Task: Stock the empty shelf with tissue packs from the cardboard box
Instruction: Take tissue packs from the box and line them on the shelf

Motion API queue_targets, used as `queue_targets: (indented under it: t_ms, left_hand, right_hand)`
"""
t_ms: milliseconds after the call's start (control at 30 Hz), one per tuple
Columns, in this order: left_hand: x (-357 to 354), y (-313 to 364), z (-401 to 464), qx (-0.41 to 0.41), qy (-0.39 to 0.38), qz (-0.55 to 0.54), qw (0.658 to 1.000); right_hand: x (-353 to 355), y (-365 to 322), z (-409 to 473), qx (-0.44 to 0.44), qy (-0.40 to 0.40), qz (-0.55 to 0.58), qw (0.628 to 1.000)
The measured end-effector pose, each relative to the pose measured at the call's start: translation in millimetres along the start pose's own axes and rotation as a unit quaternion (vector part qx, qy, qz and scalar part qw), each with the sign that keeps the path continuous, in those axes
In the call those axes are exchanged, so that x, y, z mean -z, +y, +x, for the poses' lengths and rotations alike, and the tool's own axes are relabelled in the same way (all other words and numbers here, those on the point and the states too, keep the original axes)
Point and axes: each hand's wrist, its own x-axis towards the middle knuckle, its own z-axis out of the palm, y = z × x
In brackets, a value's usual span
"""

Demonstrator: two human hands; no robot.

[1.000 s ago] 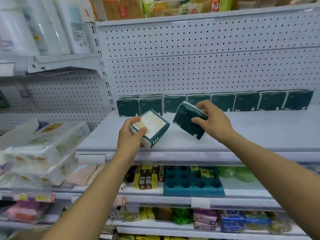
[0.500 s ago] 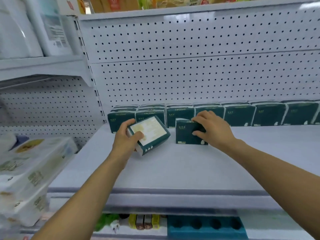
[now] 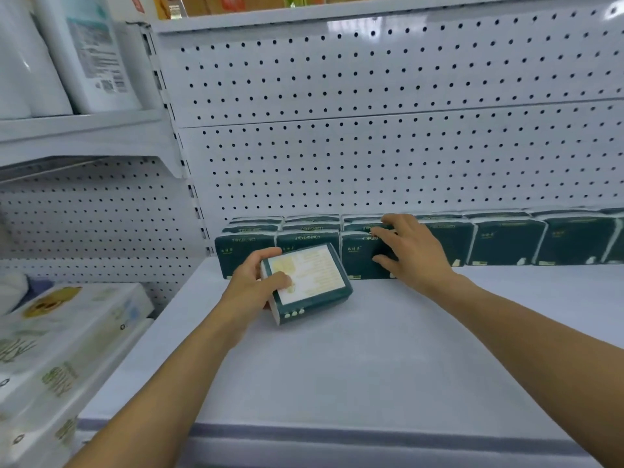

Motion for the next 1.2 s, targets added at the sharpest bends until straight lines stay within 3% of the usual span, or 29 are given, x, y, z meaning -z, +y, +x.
queue_targets:
  t_ms: [200, 367, 467, 533, 633, 833, 900, 933, 1000, 1067, 1133, 1200]
  left_hand:
    - [-5, 7, 3, 0.0, -0.021, -0.061, 0.998]
    - [-26, 23, 3, 0.02, -0.056, -0.105, 0.993]
    - [-42, 30, -1, 0.033, -0.065, -0.147, 0.986]
    - [-47, 30, -4, 0.043, -0.059, -0.157, 0.985]
    - [-56, 29, -9, 0.058, -0.062, -0.138, 0.987]
    - [-87, 28, -18, -0.004, -0.094, -0.013, 0.995]
    - [-101, 29, -18, -0.016, -0.105, 0.01, 0.994]
    - [-107, 30, -17, -0.019, -0.106, 0.004, 0.994]
    - [-120, 36, -17, -0.035, -0.097, -0.011, 0.995]
    - [-130, 43, -19, -0.087, -0.075, 0.072, 0.991]
    - [-143, 48, -22, -0.154, -0.084, 0.17, 0.97]
    - [-157, 49, -24, -0.194, -0.113, 0.219, 0.949]
  right_hand:
    - [15, -9, -1, 0.024, 0.035, -0.019, 0.999]
    - [39, -32, -19, 0.182, 0.042, 0.07, 0.98]
    - [53, -41, -29, 0.089, 0.038, 0.214, 0.972]
    - [67, -45, -32, -0.065, -0.015, 0.368, 0.928]
    - [77, -39, -37, -0.218, -0.094, 0.54, 0.807]
    - [82, -19, -54, -0.291, -0.103, 0.64, 0.704]
    - [85, -14, -61, -0.3, -0.103, 0.657, 0.685]
    - [86, -11, -64, -0.295, -0.107, 0.639, 0.702]
    - [90, -3, -73, -0.268, -0.094, 0.524, 0.803]
    - [100, 5, -80, -0.195, -0.028, 0.401, 0.895]
    - [108, 17, -85, -0.073, 0.033, 0.311, 0.947]
    - [108, 31, -91, 0.001, 0.056, 0.218, 0.974]
